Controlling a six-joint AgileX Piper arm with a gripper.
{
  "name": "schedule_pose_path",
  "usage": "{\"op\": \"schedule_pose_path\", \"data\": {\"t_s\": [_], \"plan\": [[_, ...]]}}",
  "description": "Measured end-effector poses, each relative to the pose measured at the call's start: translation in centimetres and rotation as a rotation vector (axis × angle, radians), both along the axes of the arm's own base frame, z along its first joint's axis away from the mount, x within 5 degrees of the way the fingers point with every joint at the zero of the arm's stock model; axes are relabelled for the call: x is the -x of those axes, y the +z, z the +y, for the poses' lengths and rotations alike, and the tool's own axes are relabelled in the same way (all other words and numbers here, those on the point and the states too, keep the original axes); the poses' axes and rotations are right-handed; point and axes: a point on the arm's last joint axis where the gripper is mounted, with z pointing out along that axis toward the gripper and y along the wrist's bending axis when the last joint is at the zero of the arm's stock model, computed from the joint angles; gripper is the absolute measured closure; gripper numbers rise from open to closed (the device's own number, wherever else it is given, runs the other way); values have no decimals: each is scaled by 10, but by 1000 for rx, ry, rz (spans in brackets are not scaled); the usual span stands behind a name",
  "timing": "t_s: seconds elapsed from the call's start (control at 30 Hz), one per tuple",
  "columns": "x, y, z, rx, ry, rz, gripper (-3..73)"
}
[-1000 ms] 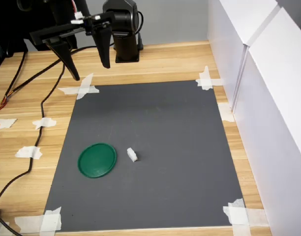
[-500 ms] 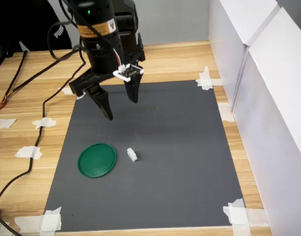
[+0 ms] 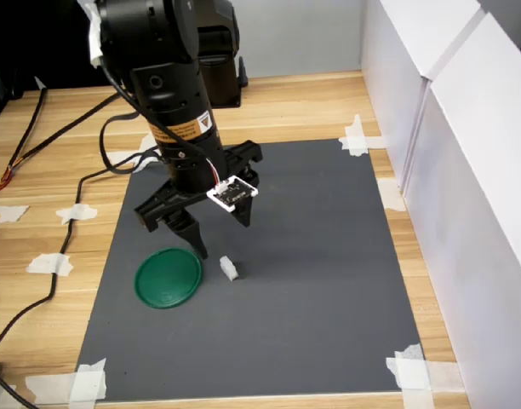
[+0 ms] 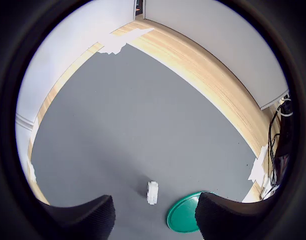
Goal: Grasp a white terminal and put it on the green lid.
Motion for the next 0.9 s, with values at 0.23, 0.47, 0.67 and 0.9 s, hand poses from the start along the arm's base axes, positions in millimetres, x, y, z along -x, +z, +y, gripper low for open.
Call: {"op": "schedule_pose_path", "data": {"t_s": [0.23,0.47,0.67,0.9], "plan": [[4,-15,10,-13,-4,3,29],[1,-37,8,22,-4,35,34],[-5,-52,5,61,3,55,42],[-9,-69,5,73,10,87,44]]}}
